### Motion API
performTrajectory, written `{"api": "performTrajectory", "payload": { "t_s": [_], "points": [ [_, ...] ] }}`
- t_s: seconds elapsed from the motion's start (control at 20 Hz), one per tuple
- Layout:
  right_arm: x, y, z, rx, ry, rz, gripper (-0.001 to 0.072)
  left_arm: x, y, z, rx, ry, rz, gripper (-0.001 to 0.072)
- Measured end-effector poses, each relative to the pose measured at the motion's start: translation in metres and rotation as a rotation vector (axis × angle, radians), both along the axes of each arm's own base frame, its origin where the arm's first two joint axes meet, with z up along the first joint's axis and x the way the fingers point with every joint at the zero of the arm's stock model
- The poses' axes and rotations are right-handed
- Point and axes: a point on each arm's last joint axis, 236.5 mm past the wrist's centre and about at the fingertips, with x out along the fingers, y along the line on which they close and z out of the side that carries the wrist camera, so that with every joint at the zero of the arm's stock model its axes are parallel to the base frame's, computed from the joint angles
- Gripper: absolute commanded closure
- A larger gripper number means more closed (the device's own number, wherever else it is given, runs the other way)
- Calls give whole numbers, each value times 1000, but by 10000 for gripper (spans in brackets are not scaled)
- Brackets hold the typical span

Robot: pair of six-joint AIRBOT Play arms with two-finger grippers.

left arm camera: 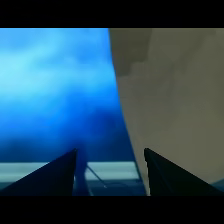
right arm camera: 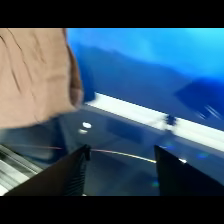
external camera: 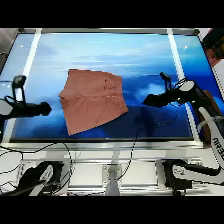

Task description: Fold the clothes and pants, and hang the long-sleeved shirts on hangers.

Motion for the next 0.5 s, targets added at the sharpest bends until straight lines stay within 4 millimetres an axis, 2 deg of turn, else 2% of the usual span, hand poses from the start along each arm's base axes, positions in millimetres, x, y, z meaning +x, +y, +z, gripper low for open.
{"api": "performTrajectory", "payload": {
  "t_s": [0.1, 0.3, 0.5],
  "points": [
    [-4, 24, -13, 57, 45, -3, 194, -9, -11, -16, -50, 31, -3, 194],
    [-14, 62, -37, 120, 142, -13, 197, -17, -21, -29, -95, 53, 1, 187],
    [-15, 79, -53, 124, 187, -58, 227, -19, -24, -32, -113, 62, 9, 188]
  ]
}}
